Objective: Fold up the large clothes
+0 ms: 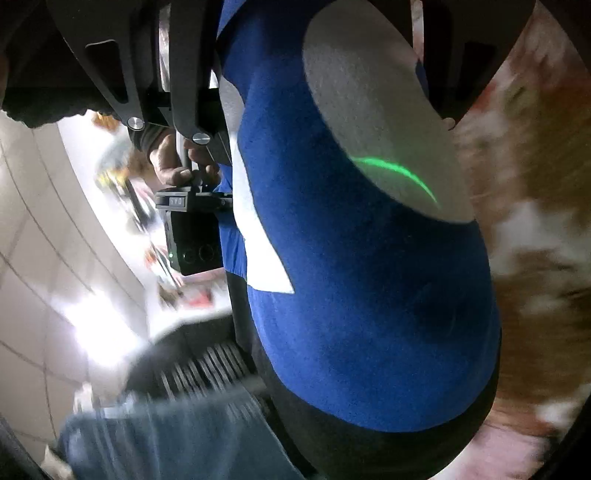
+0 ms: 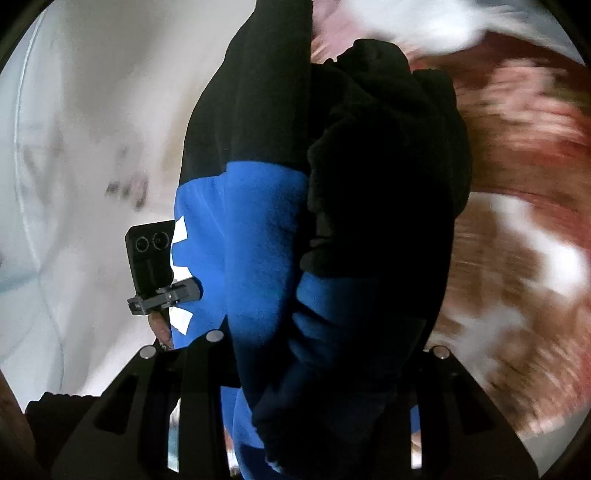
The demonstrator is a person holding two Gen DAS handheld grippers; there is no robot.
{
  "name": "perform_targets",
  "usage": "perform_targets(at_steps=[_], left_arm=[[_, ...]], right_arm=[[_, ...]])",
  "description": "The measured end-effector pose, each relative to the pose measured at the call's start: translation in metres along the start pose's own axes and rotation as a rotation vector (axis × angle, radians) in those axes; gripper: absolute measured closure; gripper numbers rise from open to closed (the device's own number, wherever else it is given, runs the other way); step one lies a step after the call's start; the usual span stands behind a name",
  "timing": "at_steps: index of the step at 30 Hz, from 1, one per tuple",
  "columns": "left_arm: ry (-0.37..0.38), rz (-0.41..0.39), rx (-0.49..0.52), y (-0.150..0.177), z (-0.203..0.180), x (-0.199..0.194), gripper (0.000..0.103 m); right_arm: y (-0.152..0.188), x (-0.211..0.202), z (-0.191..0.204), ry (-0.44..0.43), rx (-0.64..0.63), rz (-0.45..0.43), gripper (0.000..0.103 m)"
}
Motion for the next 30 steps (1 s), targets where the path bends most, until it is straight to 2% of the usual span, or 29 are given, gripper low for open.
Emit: perform_targets(at_steps=[2,4,7,10,13,15,18,20,22,24,25,26,28,29,30], left_arm=[[0.056,0.079,0.027,-0.005,-0.009,0.046,0.062],[0.109,0.164,0.037,-0.007,-0.012,0.093,0.061],[0.141,0.274,0.058,-0.008,-0.005,0.147,0.061],[0.154,0.350,0.051,-0.001,0.018,0.180,0.061],[0.121,0.392,-0.017,0.018,0.066,0.189,0.061],[0.066,0.417,-0.069,0.034,0.104,0.188,0.060],[0.022,0.437,-0.119,0.048,0.139,0.184,0.055],[0.019,0.442,-0.137,0.054,0.150,0.185,0.048],[-0.016,0.455,-0.112,0.057,0.156,0.187,0.026],[-0.055,0.478,-0.116,0.058,0.161,0.192,0.014],[-0.064,0.489,-0.122,0.058,0.161,0.192,0.013],[-0.074,0.496,-0.120,0.060,0.159,0.189,0.013],[-0.136,0.497,-0.098,0.057,0.153,0.179,0.007],[-0.173,0.489,-0.086,0.055,0.152,0.171,0.007],[-0.245,0.472,-0.062,0.056,0.153,0.157,0.006]], right_arm=[[0.010,-0.045,-0.035,0.045,0.064,-0.091,0.067],[0.015,-0.068,-0.066,0.077,0.106,-0.162,0.067],[0.033,-0.078,-0.109,0.087,0.181,-0.242,0.067],[0.044,-0.066,-0.146,0.034,0.245,-0.275,0.067],[0.051,-0.025,-0.179,0.028,0.295,-0.238,0.067],[0.056,0.010,-0.197,0.021,0.325,-0.194,0.067],[0.047,0.030,-0.215,0.010,0.340,-0.181,0.060],[0.040,0.034,-0.228,-0.022,0.382,-0.212,0.051],[0.040,0.036,-0.232,-0.018,0.381,-0.221,0.045],[0.040,0.036,-0.229,-0.014,0.365,-0.220,0.041],[0.042,0.041,-0.222,-0.005,0.359,-0.212,0.038],[0.049,0.052,-0.208,0.013,0.352,-0.201,0.034],[0.064,0.051,-0.198,0.102,0.316,-0.172,0.026],[0.065,0.046,-0.196,0.153,0.294,-0.163,0.023],[0.064,0.038,-0.193,0.226,0.258,-0.150,0.022]])
Point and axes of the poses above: each gripper's, at about its wrist camera, not at the fingertips, and x roughly the way its jaws point, z to its left, y to its underside, the point moved 10 cm from there along x, roughly the way its jaws point
